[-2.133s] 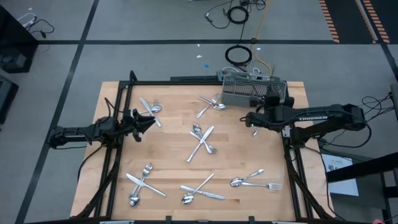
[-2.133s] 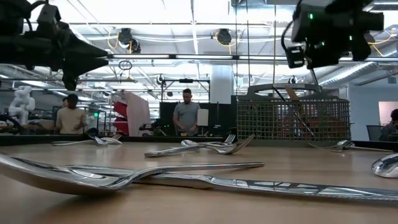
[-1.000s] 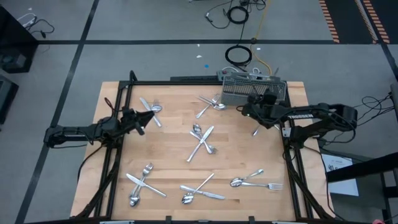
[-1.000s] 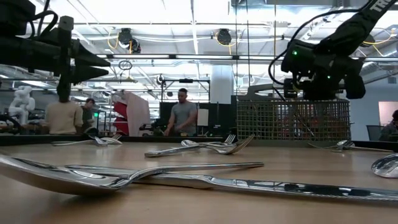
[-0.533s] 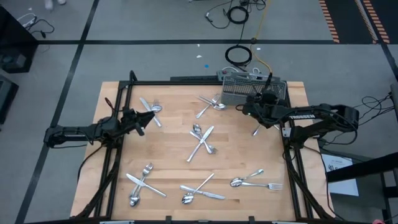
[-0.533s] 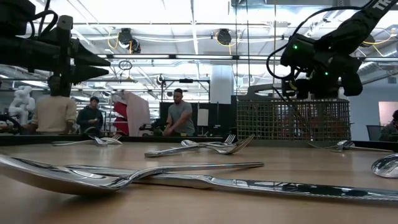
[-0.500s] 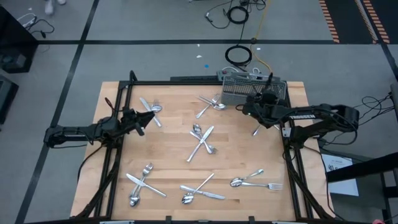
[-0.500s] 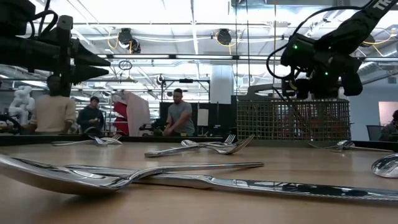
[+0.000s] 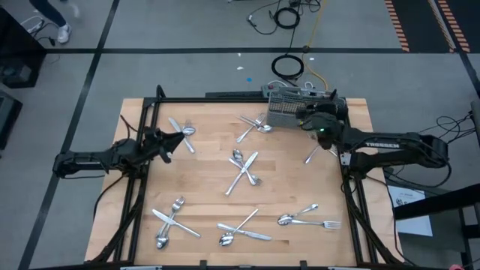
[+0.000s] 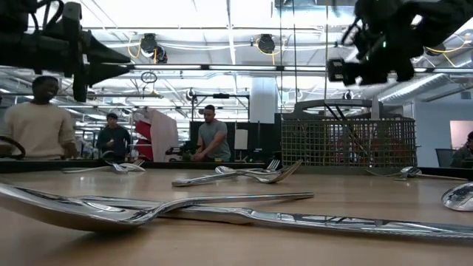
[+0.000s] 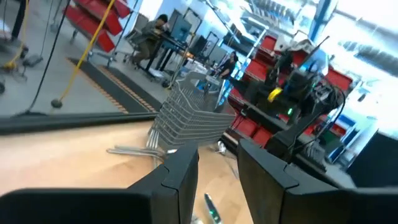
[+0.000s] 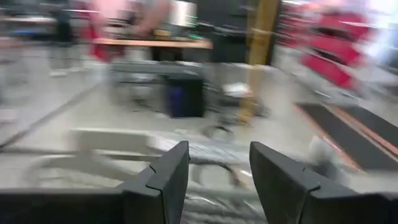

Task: Sort silverware
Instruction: Put the silver table knife into the gray utensil holder

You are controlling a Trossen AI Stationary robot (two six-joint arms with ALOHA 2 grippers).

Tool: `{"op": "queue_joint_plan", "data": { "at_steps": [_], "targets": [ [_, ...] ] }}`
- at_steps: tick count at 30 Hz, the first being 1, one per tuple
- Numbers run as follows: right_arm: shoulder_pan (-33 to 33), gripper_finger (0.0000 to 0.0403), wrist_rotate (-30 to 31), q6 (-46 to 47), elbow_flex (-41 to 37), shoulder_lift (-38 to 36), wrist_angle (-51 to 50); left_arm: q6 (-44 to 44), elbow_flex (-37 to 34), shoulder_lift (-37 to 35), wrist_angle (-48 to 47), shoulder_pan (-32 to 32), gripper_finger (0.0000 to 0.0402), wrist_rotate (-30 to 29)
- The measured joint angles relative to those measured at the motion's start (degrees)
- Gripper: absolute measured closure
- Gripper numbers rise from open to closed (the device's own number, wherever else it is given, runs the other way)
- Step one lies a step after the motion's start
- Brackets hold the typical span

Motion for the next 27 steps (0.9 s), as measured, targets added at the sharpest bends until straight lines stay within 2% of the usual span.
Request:
{"op": "queue_joint_plan", "data": {
  "at_steps": [2, 4, 8, 12, 18, 23, 27],
  "targets": [
    [0.0, 0.0241, -7.6, -7.3, 0.0, -1.1, 6.8, 2.4, 0.9, 0.0, 0.1, 0.0, 0.0281, 0.0],
    [0.2, 0.0241, -13.1, -9.3, 0.5, -1.7, 10.4, 3.9, 1.5, 0.0, -0.1, 0.0, 0.0281, 0.0],
    [1.1, 0.0241, -20.4, -8.8, 5.0, -0.4, 8.2, 4.1, 1.7, 0.4, -0.8, 0.0, 0.0281, 1.9],
    [3.0, 0.0241, -26.6, -8.7, 11.4, 4.2, 5.1, 4.0, 1.7, 1.6, -0.8, 0.0, 0.0281, 4.8],
    [7.4, 0.0241, -34.7, -7.7, 22.5, 15.8, 4.5, 4.1, 1.8, 4.4, -1.2, 0.0, 0.0281, 6.9],
    [11.8, 0.0241, -41.6, -4.8, 32.5, 27.8, 4.5, 3.6, 1.9, 6.8, -2.3, 0.0, 0.0281, 11.1],
    [15.4, 0.0241, -47.9, -5.0, 40.5, 37.1, 4.4, 3.9, 4.5, 9.0, -5.7, 0.0, 0.0281, 13.8]
  ]
}}
